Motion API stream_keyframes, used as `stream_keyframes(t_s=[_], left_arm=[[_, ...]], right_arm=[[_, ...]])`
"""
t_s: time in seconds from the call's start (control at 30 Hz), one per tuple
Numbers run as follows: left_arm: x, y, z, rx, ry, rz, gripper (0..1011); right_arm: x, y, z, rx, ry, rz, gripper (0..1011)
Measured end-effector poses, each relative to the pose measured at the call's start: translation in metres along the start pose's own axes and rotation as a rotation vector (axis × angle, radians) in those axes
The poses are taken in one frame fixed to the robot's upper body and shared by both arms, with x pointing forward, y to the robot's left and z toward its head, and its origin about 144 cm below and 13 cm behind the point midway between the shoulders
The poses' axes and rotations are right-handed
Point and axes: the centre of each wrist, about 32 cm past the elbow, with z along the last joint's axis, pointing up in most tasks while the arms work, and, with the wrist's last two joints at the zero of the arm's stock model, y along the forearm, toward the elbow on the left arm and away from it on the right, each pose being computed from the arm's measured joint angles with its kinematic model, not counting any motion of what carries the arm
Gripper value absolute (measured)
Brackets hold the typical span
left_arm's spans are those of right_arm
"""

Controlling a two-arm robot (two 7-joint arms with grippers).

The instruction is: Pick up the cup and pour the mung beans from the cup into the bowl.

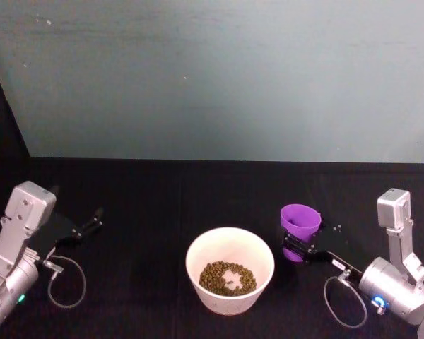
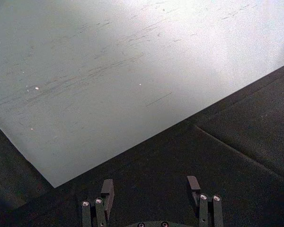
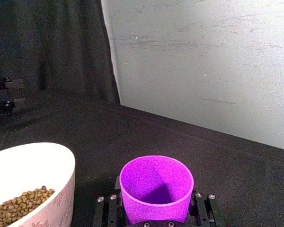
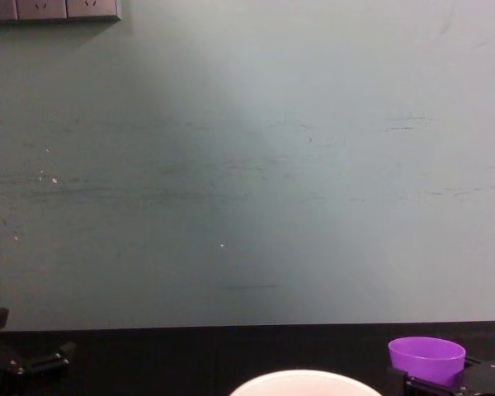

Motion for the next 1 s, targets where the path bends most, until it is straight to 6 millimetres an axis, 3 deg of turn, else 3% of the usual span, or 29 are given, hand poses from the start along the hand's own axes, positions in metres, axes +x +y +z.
stream_keyframes(t_s=[0.1, 0.43, 1.0], left_arm=[[0.0000, 0.0000, 0.0000, 0.000, 0.000, 0.000, 1003], [0.0000, 0.0000, 0.0000, 0.000, 0.000, 0.000, 1003], [0.0000, 0.0000, 0.0000, 0.000, 0.000, 0.000, 1003]], right_arm=[[-0.0001, 0.0000, 0.0000, -0.001, -0.001, 0.000, 758], [-0.0003, -0.0002, -0.0001, -0.004, -0.002, 0.000, 1000], [-0.0016, -0.0024, 0.0033, 0.003, -0.009, 0.004, 1002]])
